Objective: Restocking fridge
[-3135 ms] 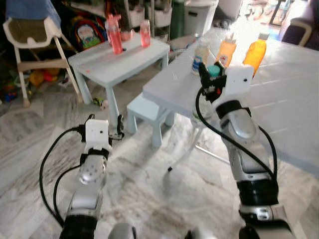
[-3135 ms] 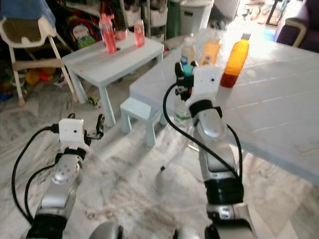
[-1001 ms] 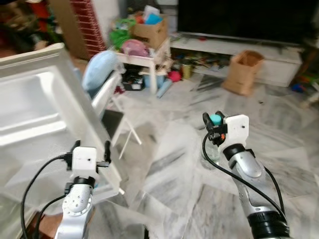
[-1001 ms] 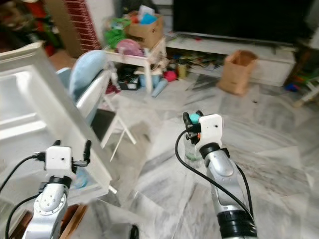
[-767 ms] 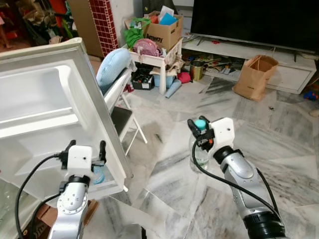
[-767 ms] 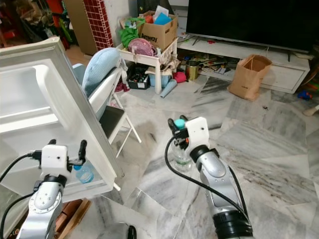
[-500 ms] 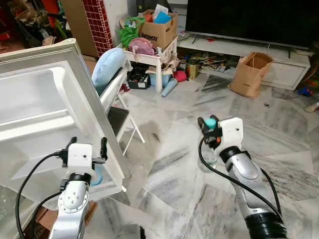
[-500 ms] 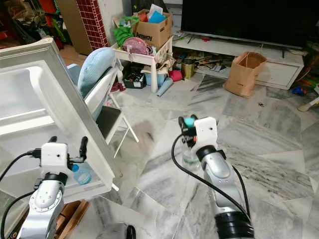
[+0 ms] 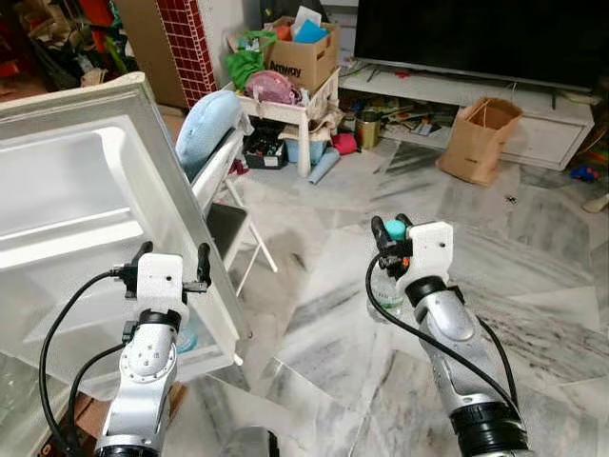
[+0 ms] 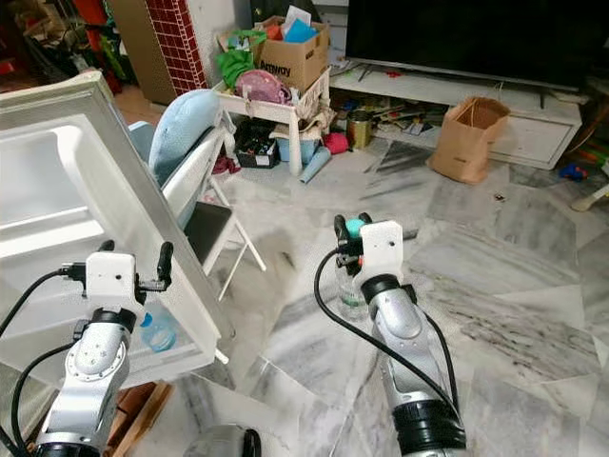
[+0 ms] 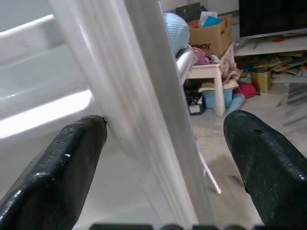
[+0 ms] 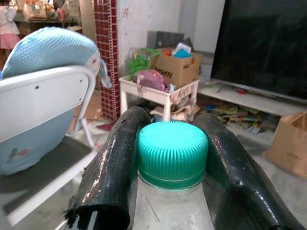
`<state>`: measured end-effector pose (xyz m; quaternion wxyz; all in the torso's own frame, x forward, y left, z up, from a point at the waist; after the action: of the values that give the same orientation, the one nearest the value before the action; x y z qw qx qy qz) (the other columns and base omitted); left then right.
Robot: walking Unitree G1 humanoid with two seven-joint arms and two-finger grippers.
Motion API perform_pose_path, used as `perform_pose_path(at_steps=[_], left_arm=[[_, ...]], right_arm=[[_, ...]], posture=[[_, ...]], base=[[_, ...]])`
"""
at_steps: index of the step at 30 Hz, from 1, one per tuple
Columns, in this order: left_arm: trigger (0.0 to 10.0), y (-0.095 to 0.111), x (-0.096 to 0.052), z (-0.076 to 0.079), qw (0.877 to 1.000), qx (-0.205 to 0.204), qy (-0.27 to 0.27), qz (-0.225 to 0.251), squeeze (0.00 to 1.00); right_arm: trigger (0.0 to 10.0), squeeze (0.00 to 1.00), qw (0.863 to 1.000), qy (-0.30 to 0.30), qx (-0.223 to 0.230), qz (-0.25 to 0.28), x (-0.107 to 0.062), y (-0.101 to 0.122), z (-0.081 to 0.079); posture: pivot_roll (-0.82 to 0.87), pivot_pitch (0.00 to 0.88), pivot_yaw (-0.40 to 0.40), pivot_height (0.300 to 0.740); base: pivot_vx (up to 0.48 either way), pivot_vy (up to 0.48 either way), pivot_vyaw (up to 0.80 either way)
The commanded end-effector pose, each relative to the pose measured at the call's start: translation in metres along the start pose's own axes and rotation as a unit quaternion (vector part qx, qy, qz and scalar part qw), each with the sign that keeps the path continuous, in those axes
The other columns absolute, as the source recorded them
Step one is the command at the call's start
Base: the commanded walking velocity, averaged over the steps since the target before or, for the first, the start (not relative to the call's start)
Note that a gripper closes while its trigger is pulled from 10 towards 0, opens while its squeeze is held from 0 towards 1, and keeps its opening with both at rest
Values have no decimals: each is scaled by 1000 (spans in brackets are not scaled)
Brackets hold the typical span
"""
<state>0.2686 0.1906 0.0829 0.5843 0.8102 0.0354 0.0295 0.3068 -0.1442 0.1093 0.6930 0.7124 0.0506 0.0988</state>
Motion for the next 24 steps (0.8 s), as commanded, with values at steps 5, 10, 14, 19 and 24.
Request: perform_pose_path(at_steps=[5,10,14,19,24], left_arm=[[10000,-7,-5,-4,1000,6,6,-15,0],[10000,-6,-6,-2,1000,3,5,-15,0],[10000,-4,-8,0,1000,0,2,-16,0],[10000,-5,-11,-1,1000,0,6,-21,0],[10000,-7,-10,2,999,-11,6,-31,0]], right_arm=[[10000,0,1000,1,10,-3,1,-3,-1],[10000,0,1000,6,17,-3,2,-4,-6],[10000,0,1000,0,22,-6,1,-5,-4],[10000,0,1000,-14,24,-12,0,-8,1],[10000,0,999,-17,30,-15,-1,-10,0]], posture=[[95,12,41,740],[98,24,35,740],[105,44,28,740],[103,54,25,740],[99,68,18,740]], base=[[-273,0,0],[-272,0,0],[-274,0,0],[-53,0,0],[0,0,0]])
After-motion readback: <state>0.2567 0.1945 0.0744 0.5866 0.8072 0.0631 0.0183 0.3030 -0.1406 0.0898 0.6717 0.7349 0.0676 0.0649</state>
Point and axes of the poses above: a point about 5 cm out from each wrist's last joint towards the gripper, its own x axis pointing out of the wrist towards the gripper, its own y axis along the axis of the wrist's last joint, z = x × y, the point moved 1 cm from there along x, pointing out of the wrist towards the gripper, and after that the axes turned 6 degrees about x, right-handed, at the moved point
